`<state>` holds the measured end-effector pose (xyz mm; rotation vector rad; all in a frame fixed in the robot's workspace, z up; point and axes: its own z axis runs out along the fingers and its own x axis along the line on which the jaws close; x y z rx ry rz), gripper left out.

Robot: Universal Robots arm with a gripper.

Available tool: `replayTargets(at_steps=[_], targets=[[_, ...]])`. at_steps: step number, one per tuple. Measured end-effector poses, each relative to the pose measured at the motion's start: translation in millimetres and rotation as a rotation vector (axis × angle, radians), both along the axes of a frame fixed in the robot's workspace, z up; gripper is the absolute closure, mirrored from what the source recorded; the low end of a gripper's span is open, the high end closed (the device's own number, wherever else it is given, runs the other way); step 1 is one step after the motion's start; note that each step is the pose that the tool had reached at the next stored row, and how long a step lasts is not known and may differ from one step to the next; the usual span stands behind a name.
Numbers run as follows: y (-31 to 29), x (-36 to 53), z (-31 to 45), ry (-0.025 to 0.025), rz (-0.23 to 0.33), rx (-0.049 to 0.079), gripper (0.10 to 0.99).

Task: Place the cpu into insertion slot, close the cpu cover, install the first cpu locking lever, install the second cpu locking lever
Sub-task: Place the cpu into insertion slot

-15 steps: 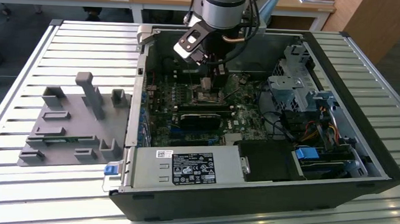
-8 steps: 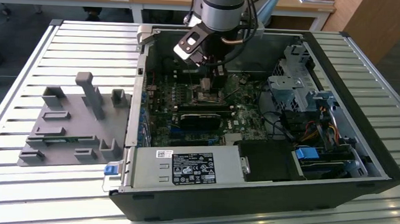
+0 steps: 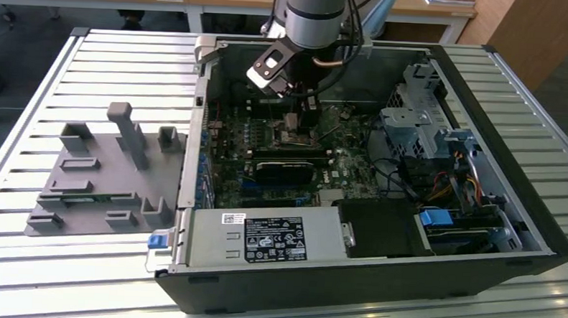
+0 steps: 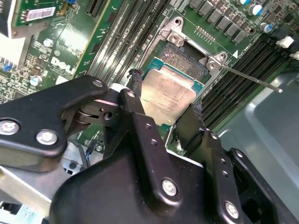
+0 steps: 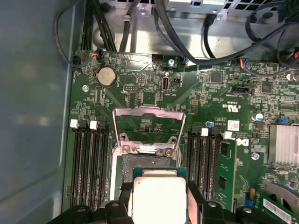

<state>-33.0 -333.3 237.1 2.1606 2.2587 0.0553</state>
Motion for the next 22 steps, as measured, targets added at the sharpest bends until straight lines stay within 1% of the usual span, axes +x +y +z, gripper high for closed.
replayTargets(at_steps=[5, 8, 16, 18, 22], targets=[[2.4, 0.0, -7.6, 0.0, -0.002, 0.0, 0.545], [4.1, 0.0, -11.8, -0.0002, -0.013, 0.0, 0.545], [5.2, 0.0, -25.0, -0.0003, -0.015, 0.0, 0.545], [5.2, 0.0, -26.8, -0.0003, -0.015, 0.0, 0.545], [5.7, -0.5, -28.2, -0.0002, -0.018, 0.0, 0.545]])
